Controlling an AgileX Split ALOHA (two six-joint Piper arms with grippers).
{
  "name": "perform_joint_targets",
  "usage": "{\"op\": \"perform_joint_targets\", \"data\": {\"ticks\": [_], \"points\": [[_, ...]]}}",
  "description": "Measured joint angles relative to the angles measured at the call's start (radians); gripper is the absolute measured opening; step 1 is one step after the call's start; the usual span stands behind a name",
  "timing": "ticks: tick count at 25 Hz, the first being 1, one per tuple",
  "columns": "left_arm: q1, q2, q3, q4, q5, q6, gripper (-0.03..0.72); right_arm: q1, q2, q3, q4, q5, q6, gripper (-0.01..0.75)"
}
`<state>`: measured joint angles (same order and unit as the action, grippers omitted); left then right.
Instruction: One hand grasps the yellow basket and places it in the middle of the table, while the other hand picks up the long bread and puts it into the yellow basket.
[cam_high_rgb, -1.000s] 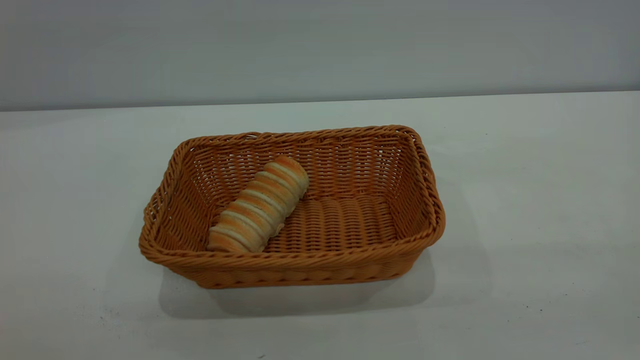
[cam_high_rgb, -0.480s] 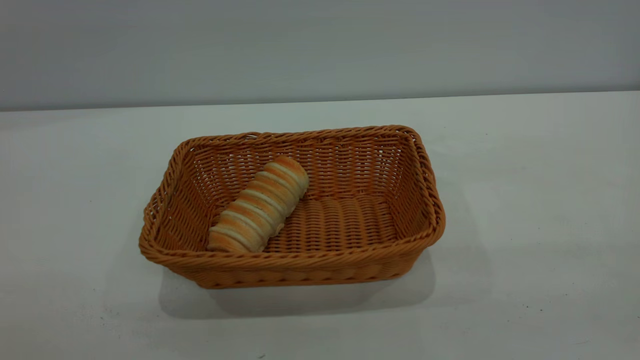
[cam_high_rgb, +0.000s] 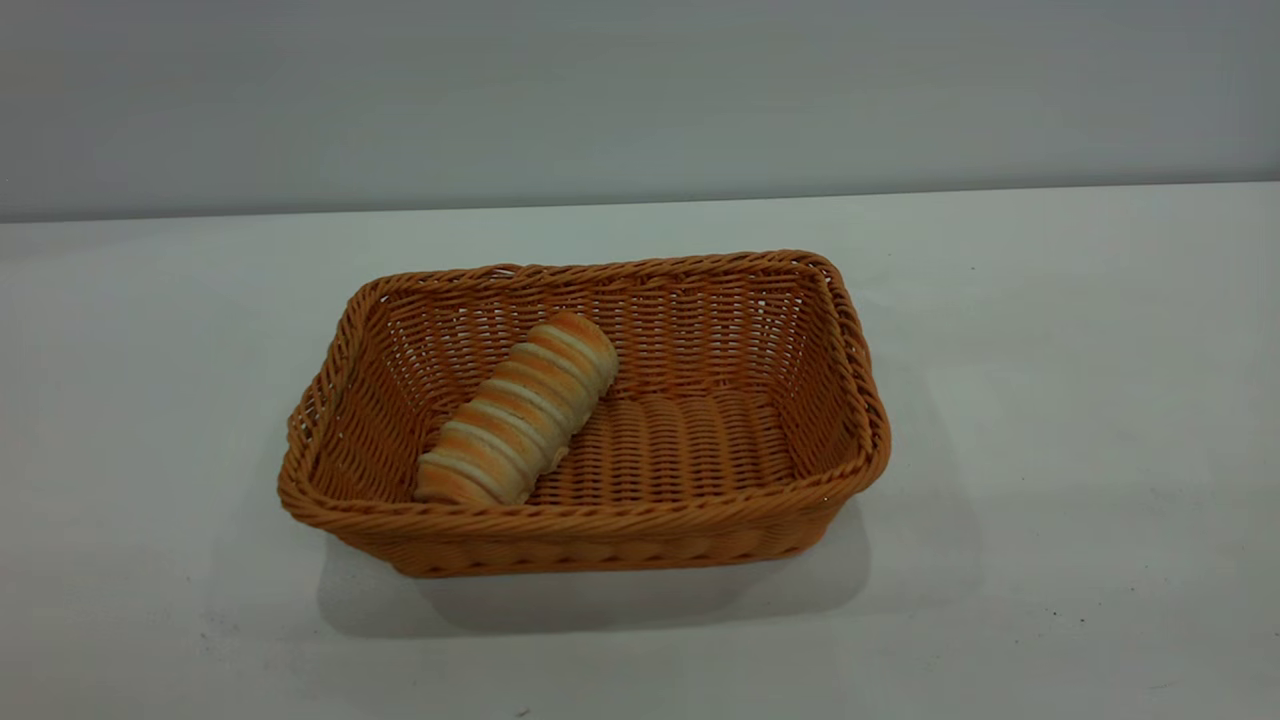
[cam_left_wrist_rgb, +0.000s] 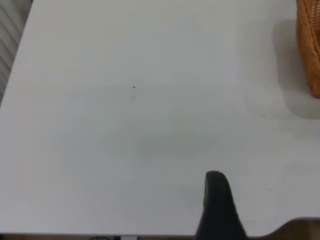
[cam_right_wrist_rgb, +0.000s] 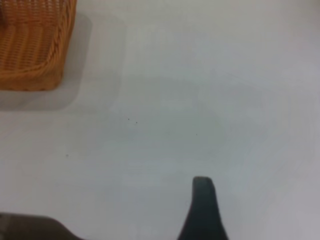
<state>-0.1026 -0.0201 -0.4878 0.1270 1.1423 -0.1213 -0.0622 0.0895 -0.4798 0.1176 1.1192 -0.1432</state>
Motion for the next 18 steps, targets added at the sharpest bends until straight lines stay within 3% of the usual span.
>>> {"op": "perform_joint_targets", "data": {"ticks": [9,18], "points": [[0.000,0.000,0.000,-0.012,0.000,0.000,0.571,0.116,0.000,0.000,0.000,0.000,0.000,0.586],[0.000,0.000,0.000,-0.012,0.000,0.000,0.571,0.115,0.000,0.000,0.000,0.000,0.000,0.586]]}}
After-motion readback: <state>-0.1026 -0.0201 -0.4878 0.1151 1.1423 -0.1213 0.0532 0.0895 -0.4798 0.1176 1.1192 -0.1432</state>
